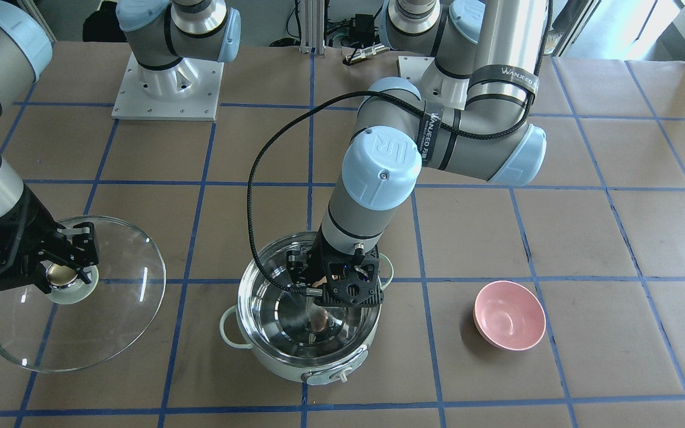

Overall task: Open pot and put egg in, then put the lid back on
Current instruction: 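Lower the egg into the pot and open the left gripper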

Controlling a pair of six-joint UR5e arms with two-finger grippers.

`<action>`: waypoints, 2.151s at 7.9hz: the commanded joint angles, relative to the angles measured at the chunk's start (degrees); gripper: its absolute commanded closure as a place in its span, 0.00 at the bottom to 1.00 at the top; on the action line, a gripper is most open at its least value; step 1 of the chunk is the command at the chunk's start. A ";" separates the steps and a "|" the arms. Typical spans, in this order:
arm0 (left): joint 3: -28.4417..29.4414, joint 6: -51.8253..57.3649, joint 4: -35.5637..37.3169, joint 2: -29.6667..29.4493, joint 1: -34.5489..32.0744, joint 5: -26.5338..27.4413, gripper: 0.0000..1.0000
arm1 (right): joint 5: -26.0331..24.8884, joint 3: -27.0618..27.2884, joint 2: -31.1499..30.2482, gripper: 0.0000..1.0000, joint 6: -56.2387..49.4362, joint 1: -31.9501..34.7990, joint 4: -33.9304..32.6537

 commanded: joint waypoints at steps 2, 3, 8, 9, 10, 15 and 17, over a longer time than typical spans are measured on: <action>-0.05 1.63 4.68 -4.56 -0.11 0.59 0.62 | 0.00 0.01 0.00 1.00 0.45 0.00 -0.21; -0.05 1.46 4.68 -4.82 -0.11 0.59 0.62 | 0.09 0.01 0.00 1.00 0.54 0.00 -0.21; -0.58 0.93 7.23 -6.76 -0.20 0.77 0.63 | 0.00 0.01 -0.18 1.00 0.28 0.00 -0.21; -0.58 0.93 7.23 -6.85 -0.20 0.77 0.63 | 0.00 0.01 -0.09 1.00 0.11 0.00 -0.91; -0.58 0.93 7.23 -7.02 -0.20 0.77 0.63 | 0.00 0.01 -0.09 1.00 0.19 0.00 -1.00; -0.66 0.58 7.67 -7.20 -0.37 0.68 0.57 | 0.00 0.01 0.00 1.00 0.28 0.00 -1.00; -1.19 0.23 8.72 -7.02 -0.37 0.59 0.32 | 0.00 0.01 0.26 1.00 0.11 0.00 -1.00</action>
